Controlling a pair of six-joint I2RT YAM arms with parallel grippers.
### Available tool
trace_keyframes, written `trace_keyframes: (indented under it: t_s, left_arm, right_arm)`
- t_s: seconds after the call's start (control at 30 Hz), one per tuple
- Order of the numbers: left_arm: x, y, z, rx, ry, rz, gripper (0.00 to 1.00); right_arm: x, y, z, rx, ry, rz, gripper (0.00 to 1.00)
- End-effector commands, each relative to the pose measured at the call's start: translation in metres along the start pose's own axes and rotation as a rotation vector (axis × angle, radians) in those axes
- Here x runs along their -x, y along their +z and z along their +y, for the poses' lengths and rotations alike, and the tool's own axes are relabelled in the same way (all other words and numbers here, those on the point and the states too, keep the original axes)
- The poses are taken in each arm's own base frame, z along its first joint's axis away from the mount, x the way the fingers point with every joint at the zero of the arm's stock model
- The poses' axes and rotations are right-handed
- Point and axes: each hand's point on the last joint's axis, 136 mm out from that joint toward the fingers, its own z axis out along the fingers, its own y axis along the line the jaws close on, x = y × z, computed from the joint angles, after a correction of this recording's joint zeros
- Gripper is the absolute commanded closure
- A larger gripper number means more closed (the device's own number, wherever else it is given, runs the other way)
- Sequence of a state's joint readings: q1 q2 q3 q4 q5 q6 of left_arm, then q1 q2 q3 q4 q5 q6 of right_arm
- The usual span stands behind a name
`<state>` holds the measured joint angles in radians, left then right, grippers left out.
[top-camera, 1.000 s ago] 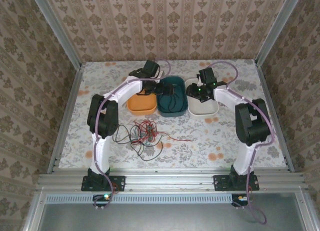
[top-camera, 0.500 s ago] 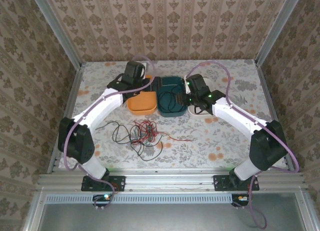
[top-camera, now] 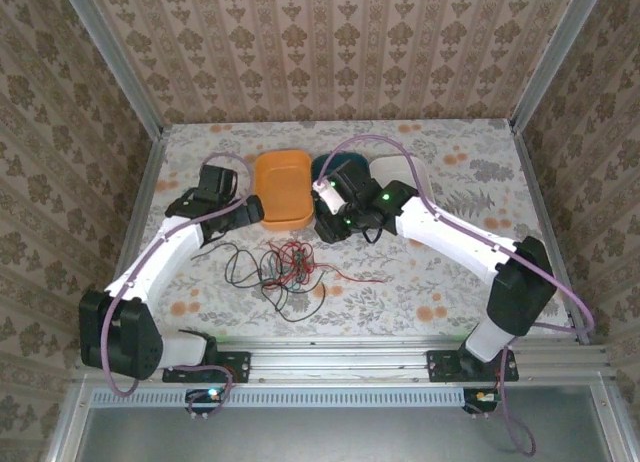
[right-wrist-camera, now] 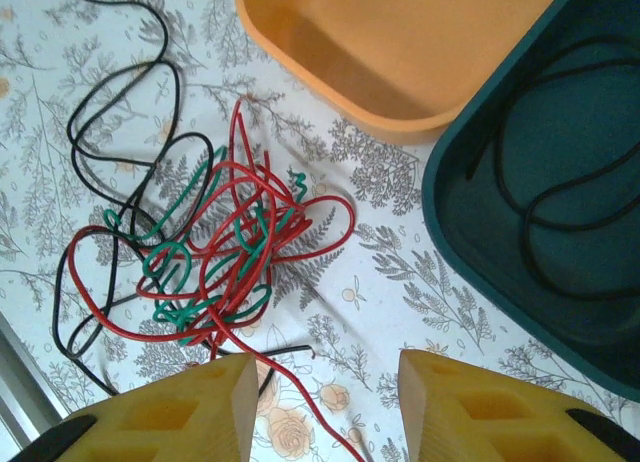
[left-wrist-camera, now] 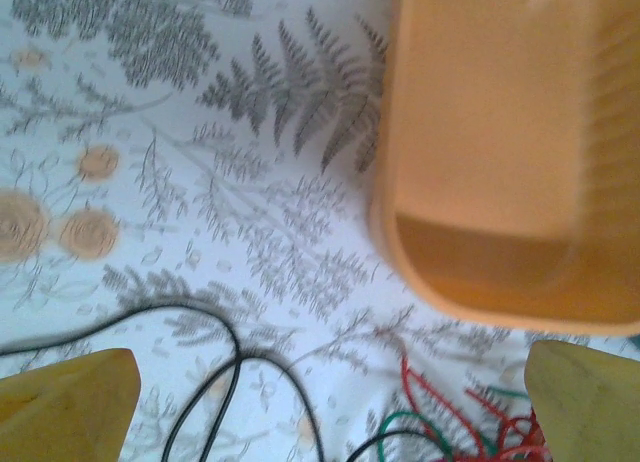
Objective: Untangle the cables
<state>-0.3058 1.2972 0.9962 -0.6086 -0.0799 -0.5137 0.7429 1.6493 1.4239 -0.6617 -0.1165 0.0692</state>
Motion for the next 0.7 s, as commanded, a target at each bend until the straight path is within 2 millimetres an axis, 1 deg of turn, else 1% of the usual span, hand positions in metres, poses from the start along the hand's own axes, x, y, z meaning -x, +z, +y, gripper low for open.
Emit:
trace_keyframes:
  t_s: [0.0, 0.1, 0.17, 0.3, 0.4, 0.5, 0.67]
  left_arm:
    - [-0.026, -0.002, 0.022, 0.077, -0.017, 0.081, 0.0]
    - [-0.039, 0.003, 0.027, 0.082, -0.035, 0.124, 0.0]
    - [-0.051, 0.01, 0.031, 0.089, -0.056, 0.17, 0.0]
    - [-0.08, 0.025, 0.029, 0.06, -0.105, 0.247, 0.04]
    - [-0.096, 0.03, 0.031, 0.082, -0.1, 0.27, 0.07]
    - [-0.108, 0.034, 0.037, 0.108, -0.101, 0.282, 0.15]
    - [-0.118, 0.04, 0.032, 0.092, -0.103, 0.283, 0.3]
  right_arm:
    - [-0.018, 0.013, 0.006, 0.052, -0.019, 0.125, 0.57]
    - [-0.02, 0.019, 0.005, 0.05, -0.015, 0.143, 0.57]
    - [-0.021, 0.022, 0.003, 0.043, -0.012, 0.15, 0.57]
    - [-0.025, 0.024, 0.0, 0.028, -0.001, 0.158, 0.57]
    - [-0.03, 0.025, -0.002, 0.015, 0.007, 0.162, 0.57]
    - [-0.033, 0.027, -0.004, 0.008, 0.016, 0.163, 0.57]
    - [-0.034, 0.03, -0.004, 0.006, 0.025, 0.165, 0.58]
